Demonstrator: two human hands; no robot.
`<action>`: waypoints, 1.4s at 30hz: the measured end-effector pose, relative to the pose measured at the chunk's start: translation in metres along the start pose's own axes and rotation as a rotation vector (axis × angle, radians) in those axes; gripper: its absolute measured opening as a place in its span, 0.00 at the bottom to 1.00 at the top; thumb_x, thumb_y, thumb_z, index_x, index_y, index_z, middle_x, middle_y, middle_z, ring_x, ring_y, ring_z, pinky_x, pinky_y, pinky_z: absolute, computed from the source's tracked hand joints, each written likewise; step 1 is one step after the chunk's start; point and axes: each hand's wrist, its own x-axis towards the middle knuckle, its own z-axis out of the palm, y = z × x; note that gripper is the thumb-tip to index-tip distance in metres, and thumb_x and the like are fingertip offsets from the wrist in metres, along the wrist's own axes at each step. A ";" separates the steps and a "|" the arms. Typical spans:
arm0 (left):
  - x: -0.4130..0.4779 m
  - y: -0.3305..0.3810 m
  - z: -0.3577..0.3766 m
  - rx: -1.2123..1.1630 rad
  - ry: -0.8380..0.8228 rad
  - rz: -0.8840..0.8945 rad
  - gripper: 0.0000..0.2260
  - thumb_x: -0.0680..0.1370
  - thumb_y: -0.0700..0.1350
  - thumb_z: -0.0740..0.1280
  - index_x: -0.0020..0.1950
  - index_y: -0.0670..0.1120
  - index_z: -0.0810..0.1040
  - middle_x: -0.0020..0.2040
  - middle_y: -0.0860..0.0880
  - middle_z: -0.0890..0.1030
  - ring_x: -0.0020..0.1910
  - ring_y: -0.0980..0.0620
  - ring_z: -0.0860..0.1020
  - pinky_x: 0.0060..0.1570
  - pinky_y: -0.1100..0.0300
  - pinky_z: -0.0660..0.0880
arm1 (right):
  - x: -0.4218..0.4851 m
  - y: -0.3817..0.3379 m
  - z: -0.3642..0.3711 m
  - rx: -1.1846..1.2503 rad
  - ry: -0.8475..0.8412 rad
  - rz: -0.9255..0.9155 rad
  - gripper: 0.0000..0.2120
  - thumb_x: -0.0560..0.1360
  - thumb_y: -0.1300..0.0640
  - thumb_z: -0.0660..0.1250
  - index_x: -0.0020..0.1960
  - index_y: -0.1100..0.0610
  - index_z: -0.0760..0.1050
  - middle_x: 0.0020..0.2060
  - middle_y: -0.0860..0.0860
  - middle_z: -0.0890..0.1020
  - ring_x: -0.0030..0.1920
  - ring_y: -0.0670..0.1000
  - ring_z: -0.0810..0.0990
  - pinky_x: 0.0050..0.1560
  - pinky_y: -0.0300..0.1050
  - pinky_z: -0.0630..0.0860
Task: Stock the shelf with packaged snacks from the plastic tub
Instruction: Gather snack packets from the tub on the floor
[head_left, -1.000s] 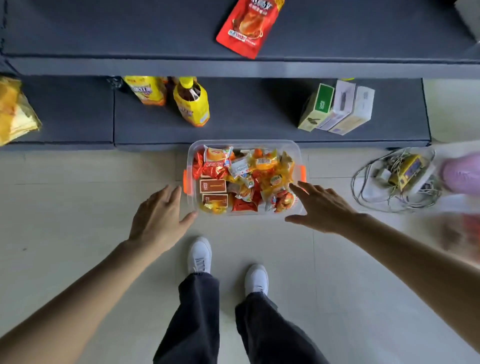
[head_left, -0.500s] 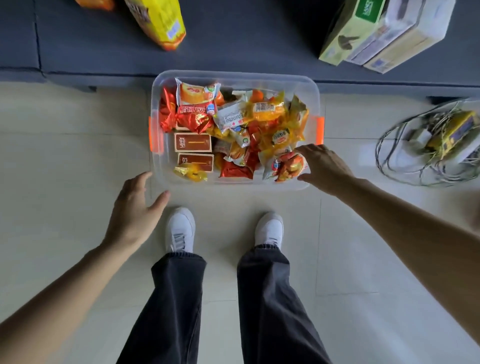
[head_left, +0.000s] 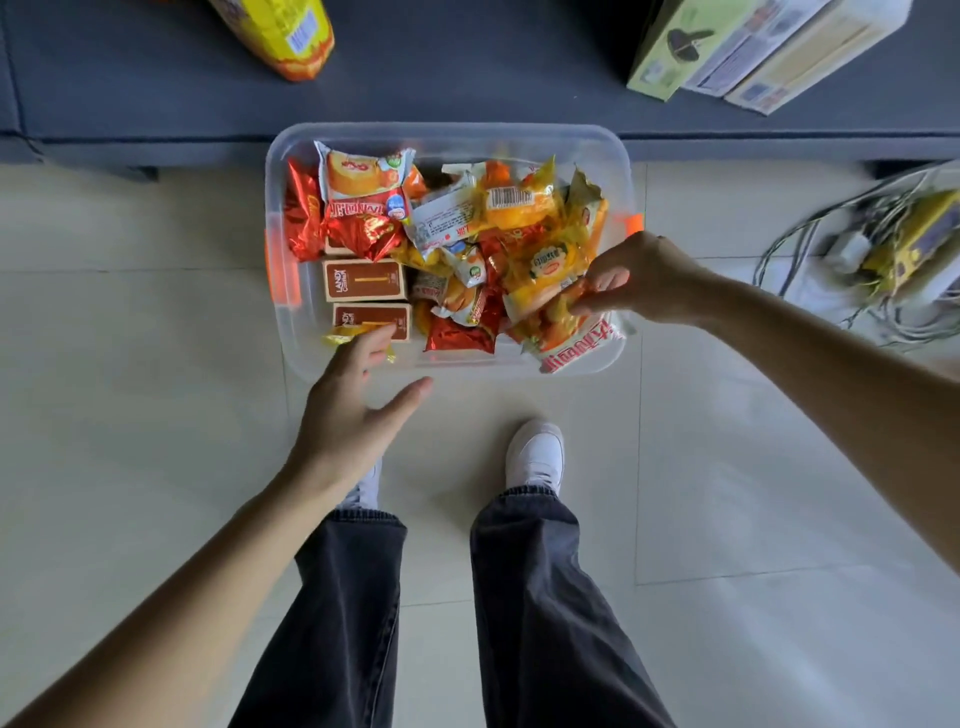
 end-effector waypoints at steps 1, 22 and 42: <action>0.002 0.006 -0.001 0.013 -0.056 0.010 0.29 0.73 0.49 0.72 0.72 0.51 0.67 0.68 0.55 0.72 0.67 0.58 0.69 0.65 0.63 0.63 | -0.003 -0.008 -0.004 0.026 -0.055 -0.027 0.13 0.70 0.53 0.73 0.50 0.60 0.81 0.52 0.52 0.80 0.51 0.50 0.76 0.54 0.45 0.74; 0.021 -0.019 -0.013 -0.189 -0.142 -0.343 0.06 0.70 0.42 0.75 0.46 0.45 0.82 0.43 0.49 0.85 0.44 0.51 0.83 0.43 0.61 0.78 | 0.034 0.026 0.045 -0.240 0.010 -0.008 0.23 0.69 0.54 0.75 0.63 0.55 0.75 0.60 0.53 0.79 0.56 0.54 0.78 0.52 0.49 0.76; -0.001 0.021 -0.035 -0.445 0.113 -0.297 0.12 0.75 0.43 0.71 0.57 0.44 0.77 0.51 0.49 0.83 0.49 0.53 0.83 0.51 0.56 0.79 | -0.005 -0.037 -0.006 0.194 0.154 -0.035 0.09 0.72 0.62 0.71 0.52 0.60 0.82 0.49 0.51 0.81 0.48 0.46 0.78 0.42 0.28 0.72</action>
